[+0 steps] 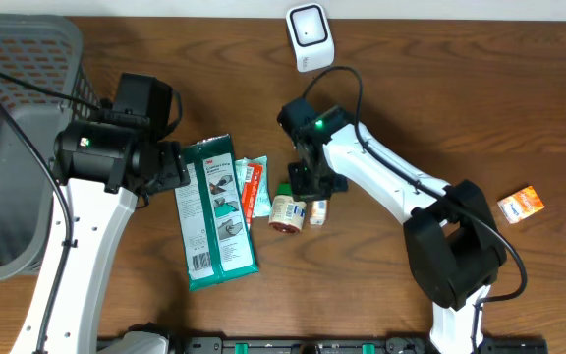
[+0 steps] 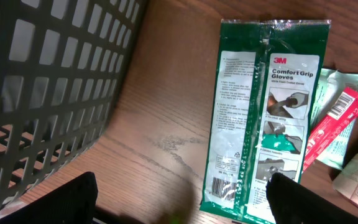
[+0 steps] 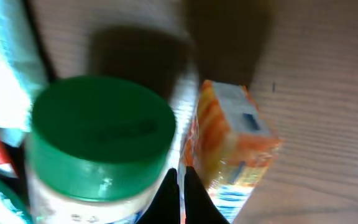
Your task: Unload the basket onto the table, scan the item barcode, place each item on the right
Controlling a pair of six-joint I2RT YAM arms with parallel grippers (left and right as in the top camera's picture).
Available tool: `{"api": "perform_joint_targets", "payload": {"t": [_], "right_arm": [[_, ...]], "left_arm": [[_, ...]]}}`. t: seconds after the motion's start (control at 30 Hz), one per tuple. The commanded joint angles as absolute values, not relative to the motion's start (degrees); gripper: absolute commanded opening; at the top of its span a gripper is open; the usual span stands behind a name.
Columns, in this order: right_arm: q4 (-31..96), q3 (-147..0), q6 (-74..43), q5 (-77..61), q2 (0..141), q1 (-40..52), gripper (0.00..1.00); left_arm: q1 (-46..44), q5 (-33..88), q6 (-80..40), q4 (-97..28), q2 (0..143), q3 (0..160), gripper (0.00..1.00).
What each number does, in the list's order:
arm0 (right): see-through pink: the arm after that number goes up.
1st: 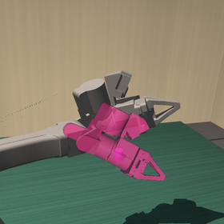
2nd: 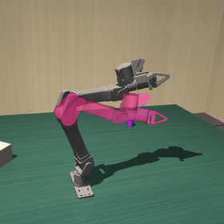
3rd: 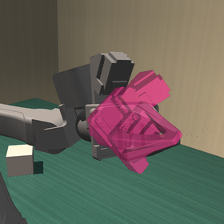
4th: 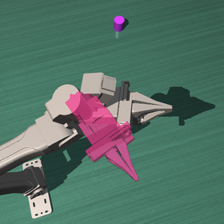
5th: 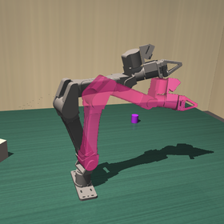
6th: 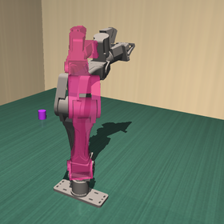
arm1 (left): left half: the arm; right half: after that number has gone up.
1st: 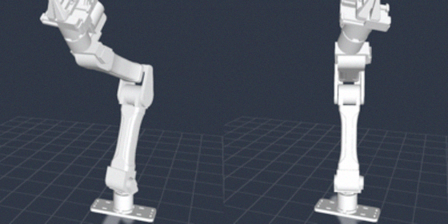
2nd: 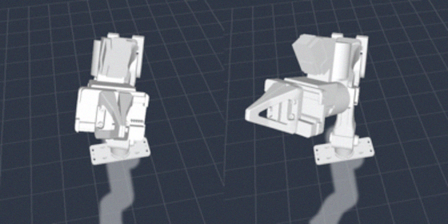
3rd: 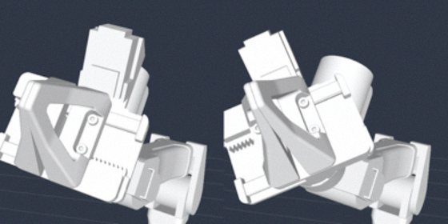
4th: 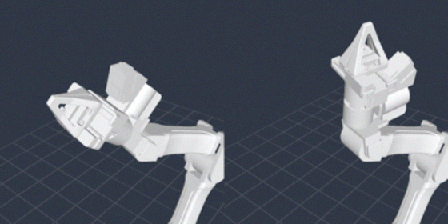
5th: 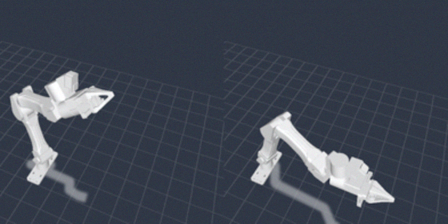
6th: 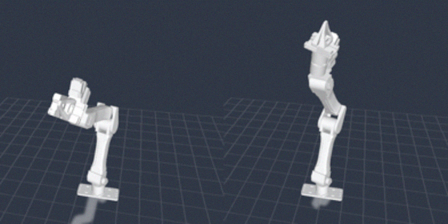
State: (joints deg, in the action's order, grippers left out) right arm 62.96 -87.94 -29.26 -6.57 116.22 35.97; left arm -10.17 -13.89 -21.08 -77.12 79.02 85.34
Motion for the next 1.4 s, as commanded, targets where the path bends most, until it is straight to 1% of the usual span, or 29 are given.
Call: {"api": "perform_joint_targets", "payload": {"t": [0.0, 0.2, 0.43, 0.5, 0.53, 0.57, 0.6, 0.63, 0.67, 0.7, 0.83, 0.93, 1.0, 1.13, 1.23, 1.37], "right_arm": [[63.72, -87.44, -29.93, -4.32, 115.35, 36.36, 0.01], [67.92, -87.79, -30.00, 1.98, 114.24, 35.29, 0.01], [69.78, -87.64, -29.98, 2.52, 114.24, 34.06, 0.02], [69.25, -87.64, -30.00, 2.37, 114.24, 34.17, 0.04], [69.14, -87.64, -30.00, 2.26, 114.24, 34.24, 0.08], [69.10, -87.64, -30.00, 2.22, 114.24, 34.39, 0.14], [69.10, -87.64, -30.00, 2.24, 114.24, 34.57, 0.31], [69.06, -87.64, -30.00, 2.26, 114.24, 34.68, 0.41], [68.97, -87.64, -30.00, 2.28, 114.24, 34.85, 0.46], [68.95, -87.61, -30.04, 2.31, 114.26, 35.03, 0.47], [68.36, -87.20, -33.21, 3.03, 114.34, 36.23, 0.47], [67.16, -86.30, -34.35, 3.90, 114.34, 37.17, 0.44], [66.52, -85.34, -36.03, 5.45, 114.34, 37.82, 0.39], [65.65, -83.53, -39.59, 10.68, 114.39, 39.33, 0.32], [64.40, -82.15, -40.32, 14.39, 114.39, 40.12, 0.24], [61.67, -79.42, -40.25, 15.94, 114.39, 40.27, 0.22]], "left_arm": [[-10.04, -14.66, -20.82, -77.32, 79.02, 85.52, 0.88], [-10.04, -14.63, -20.80, -77.32, 79.02, 85.52, 0.88], [-10.04, -14.66, -20.80, -77.32, 79.02, 85.52, 0.88], [-10.04, -14.63, -20.80, -77.32, 79.02, 85.52, 0.88], [-10.04, -14.66, -20.82, -77.32, 79.02, 85.49, 0.88], [-10.04, -14.63, -20.80, -77.32, 79.02, 85.52, 0.88], [-10.04, -14.63, -20.82, -77.32, 79.02, 85.52, 0.88], [-10.04, -14.66, -20.82, -77.32, 79.02, 85.52, 0.88], [-10.04, -14.66, -20.82, -77.32, 79.02, 85.52, 0.87], [-10.04, -14.63, -20.80, -77.32, 79.02, 85.52, 0.88], [-10.04, -14.63, -20.80, -77.32, 79.02, 85.49, 0.88], [-10.04, -14.66, -20.80, -77.32, 79.02, 85.52, 0.88], [-10.04, -14.66, -20.82, -77.32, 79.02, 85.52, 0.87], [-10.04, -14.63, -20.82, -77.32, 79.02, 85.49, 0.88], [-10.04, -14.66, -20.80, -77.32, 79.02, 85.52, 0.88], [-10.04, -14.66, -20.80, -77.32, 79.02, 85.52, 0.88]]}}
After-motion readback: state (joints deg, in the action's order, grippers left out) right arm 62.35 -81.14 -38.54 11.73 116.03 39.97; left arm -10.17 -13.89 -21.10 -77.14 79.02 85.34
